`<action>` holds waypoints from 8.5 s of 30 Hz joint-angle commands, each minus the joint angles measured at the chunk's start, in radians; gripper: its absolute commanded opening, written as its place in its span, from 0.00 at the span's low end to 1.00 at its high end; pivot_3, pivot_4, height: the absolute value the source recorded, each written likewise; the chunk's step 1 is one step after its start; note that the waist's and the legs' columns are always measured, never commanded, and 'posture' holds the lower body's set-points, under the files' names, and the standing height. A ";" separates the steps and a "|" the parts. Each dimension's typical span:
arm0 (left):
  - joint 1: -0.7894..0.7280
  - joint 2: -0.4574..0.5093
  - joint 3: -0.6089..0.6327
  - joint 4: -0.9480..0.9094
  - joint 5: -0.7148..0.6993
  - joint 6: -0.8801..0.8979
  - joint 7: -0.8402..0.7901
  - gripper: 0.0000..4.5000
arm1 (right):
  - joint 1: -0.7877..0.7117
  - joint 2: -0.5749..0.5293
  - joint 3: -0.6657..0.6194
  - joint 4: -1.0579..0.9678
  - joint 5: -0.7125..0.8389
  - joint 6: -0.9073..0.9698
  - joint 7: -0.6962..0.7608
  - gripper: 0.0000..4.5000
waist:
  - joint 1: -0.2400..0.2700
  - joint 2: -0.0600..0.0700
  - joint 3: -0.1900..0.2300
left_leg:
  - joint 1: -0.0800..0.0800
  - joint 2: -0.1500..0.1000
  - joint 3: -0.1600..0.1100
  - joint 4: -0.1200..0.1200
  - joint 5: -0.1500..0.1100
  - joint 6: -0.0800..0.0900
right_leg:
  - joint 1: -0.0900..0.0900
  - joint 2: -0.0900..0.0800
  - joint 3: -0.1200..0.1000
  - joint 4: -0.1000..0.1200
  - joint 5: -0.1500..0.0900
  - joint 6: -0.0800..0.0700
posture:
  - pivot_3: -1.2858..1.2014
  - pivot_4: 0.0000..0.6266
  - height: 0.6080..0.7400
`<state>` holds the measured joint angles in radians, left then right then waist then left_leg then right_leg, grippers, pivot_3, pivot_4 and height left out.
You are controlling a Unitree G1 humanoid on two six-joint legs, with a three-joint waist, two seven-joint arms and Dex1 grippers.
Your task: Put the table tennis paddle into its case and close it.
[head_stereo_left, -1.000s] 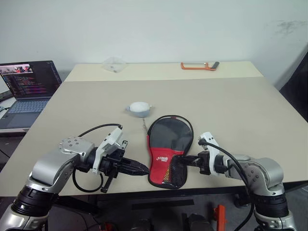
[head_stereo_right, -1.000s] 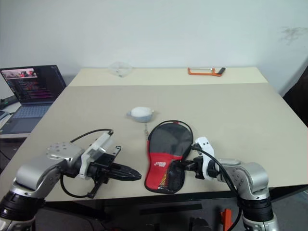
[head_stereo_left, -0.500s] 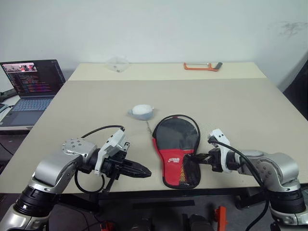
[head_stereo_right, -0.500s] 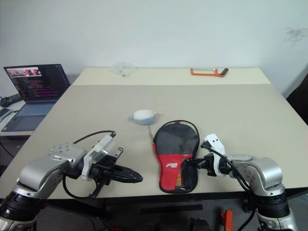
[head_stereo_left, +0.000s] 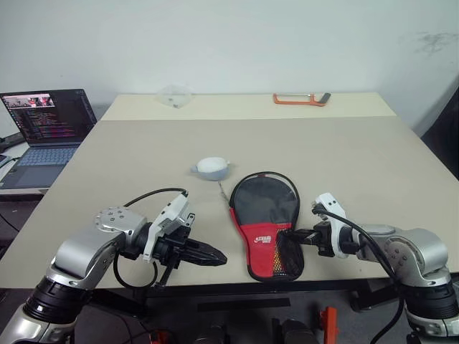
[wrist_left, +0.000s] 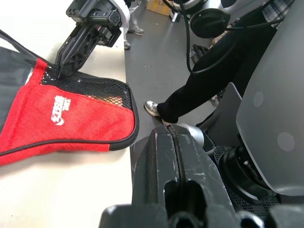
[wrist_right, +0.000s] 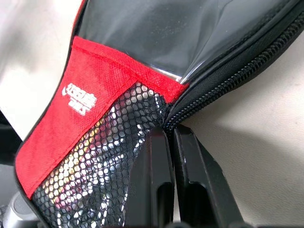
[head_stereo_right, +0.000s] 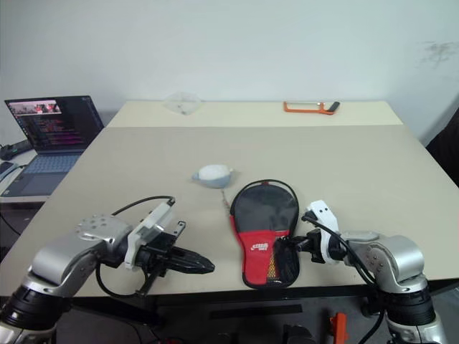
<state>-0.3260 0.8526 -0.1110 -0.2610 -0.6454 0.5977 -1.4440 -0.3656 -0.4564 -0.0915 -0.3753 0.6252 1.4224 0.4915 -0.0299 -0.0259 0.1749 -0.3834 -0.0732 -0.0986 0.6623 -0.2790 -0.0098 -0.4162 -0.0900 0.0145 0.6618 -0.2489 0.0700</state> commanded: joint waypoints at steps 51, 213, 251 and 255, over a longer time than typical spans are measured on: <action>-0.570 -0.341 0.136 0.824 0.408 -0.236 0.727 0.99 | -0.094 0.196 0.410 0.327 -0.484 -0.720 -0.052 1.00 | -0.004 -0.002 -0.001 | 0.000 -0.001 0.000 0.001 0.003 -0.006 | -0.003 0.000 0.000 0.002 0.000 0.000 | 0.52 0.24 1.00; -0.788 -0.636 0.158 1.405 0.644 -0.988 0.367 1.00 | -0.023 0.258 0.149 -0.225 -0.348 -0.205 -0.049 1.00 | 0.001 0.004 -0.026 | -0.003 -0.003 -0.011 0.002 -0.004 -0.004 | 0.006 0.000 -0.010 -0.013 -0.003 0.006 | 0.52 0.24 1.00; -0.637 -0.665 -0.079 1.459 0.773 -1.086 0.245 1.00 | -0.153 -0.069 0.180 0.260 -0.510 -0.582 -0.099 1.00 | 0.000 0.003 -0.025 | 0.003 -0.003 -0.003 0.009 -0.005 0.002 | 0.008 -0.001 -0.003 0.000 -0.003 0.006 | 0.52 0.24 1.00; -0.634 -0.662 -0.088 1.471 0.785 -1.091 0.263 1.00 | -0.152 -0.072 0.200 0.287 -0.536 -0.598 -0.089 1.00 | 0.000 0.003 -0.025 | 0.003 -0.003 -0.003 0.009 -0.005 0.002 | 0.009 -0.001 -0.003 0.000 -0.003 0.006 | 0.52 0.24 1.00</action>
<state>-0.9758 0.1791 -0.1807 1.1849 0.1066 -0.4910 -1.2040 -0.5150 -0.5208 0.1040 -0.0921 0.1011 0.8466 0.3949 -0.0298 -0.0229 0.1500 -0.3800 -0.0767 -0.1017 0.6716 -0.2841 -0.0078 -0.4070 -0.0908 0.0113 0.6621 -0.2514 0.0763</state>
